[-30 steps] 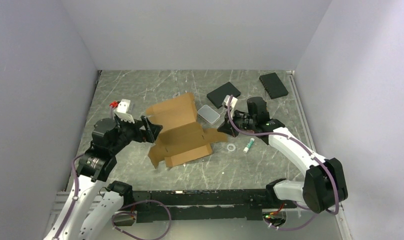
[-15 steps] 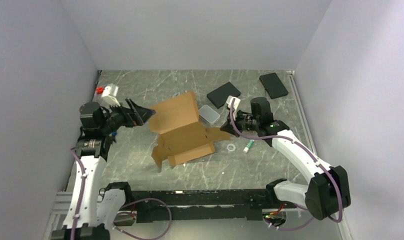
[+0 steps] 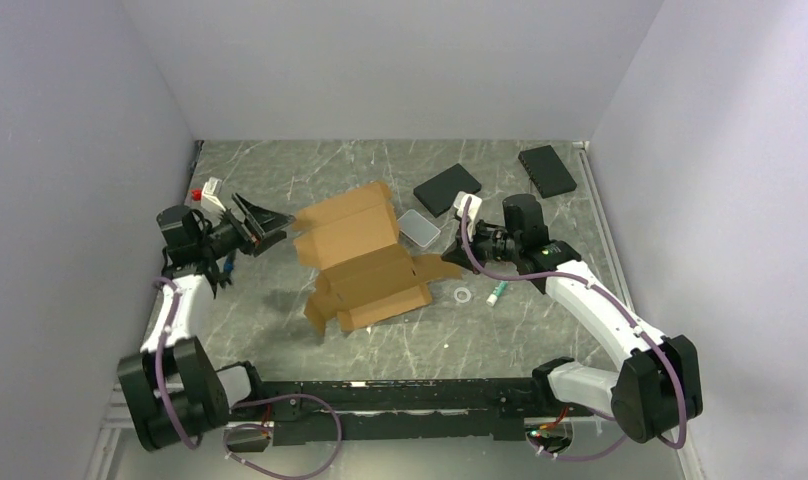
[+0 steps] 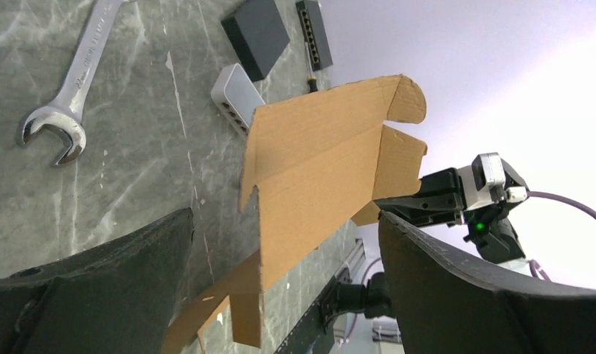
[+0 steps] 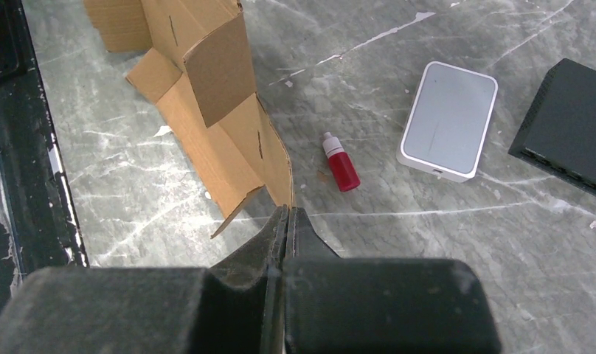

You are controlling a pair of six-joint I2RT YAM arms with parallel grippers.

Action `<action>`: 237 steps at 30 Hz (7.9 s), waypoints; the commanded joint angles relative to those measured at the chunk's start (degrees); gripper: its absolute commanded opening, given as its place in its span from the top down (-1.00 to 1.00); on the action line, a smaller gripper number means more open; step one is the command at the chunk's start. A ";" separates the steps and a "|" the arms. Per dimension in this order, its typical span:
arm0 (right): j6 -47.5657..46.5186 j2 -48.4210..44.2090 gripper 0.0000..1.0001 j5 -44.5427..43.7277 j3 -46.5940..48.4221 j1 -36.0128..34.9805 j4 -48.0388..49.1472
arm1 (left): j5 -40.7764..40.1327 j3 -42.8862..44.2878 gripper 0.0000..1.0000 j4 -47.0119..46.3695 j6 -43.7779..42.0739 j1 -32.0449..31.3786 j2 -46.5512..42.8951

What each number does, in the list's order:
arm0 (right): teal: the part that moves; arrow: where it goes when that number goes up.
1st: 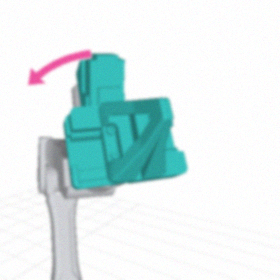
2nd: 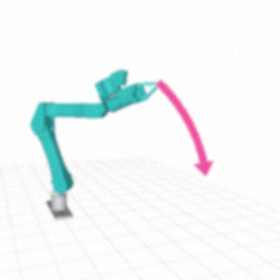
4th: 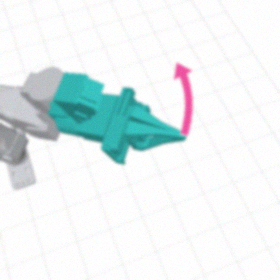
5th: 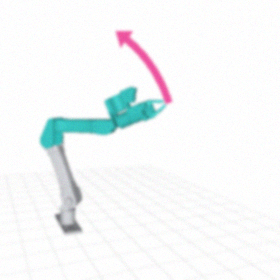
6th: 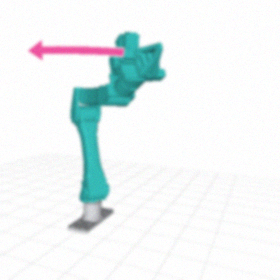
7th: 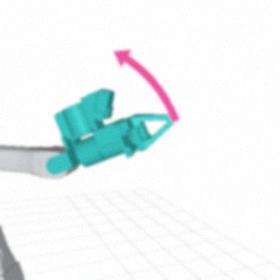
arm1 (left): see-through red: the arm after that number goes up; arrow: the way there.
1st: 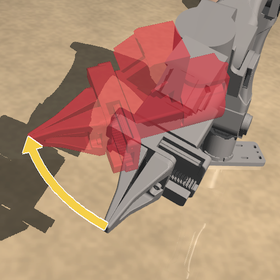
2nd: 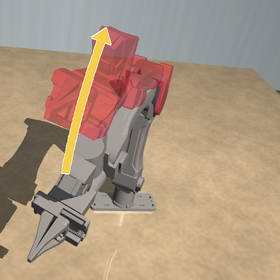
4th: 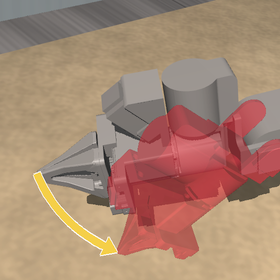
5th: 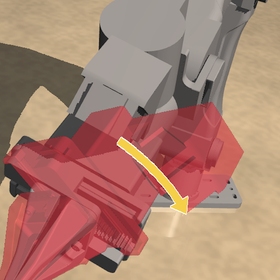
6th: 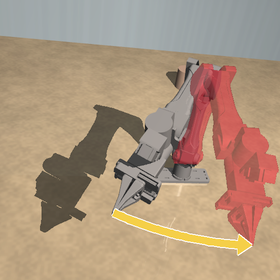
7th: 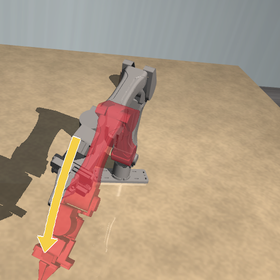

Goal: Fold the paper box

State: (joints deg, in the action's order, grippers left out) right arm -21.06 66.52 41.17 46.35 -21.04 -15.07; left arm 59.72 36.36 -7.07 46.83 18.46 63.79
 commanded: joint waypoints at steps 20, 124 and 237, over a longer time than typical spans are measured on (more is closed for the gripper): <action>-1.53 -1.08 1.00 2.78 2.61 0.27 0.39 | 18.58 9.63 -0.39 -27.50 5.46 -9.50 25.04; 11.63 18.92 1.00 -3.64 3.46 -3.69 8.59 | -19.40 2.14 1.00 16.35 -55.49 -39.20 -27.24; 10.47 15.21 0.95 9.28 -9.12 -3.99 23.54 | -59.55 -2.68 1.00 23.22 -33.39 -62.60 -28.90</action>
State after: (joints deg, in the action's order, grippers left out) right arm -10.41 81.41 46.37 36.32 -24.56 9.65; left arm 1.78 31.97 14.06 12.32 -43.55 34.72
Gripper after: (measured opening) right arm 0.016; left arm 0.014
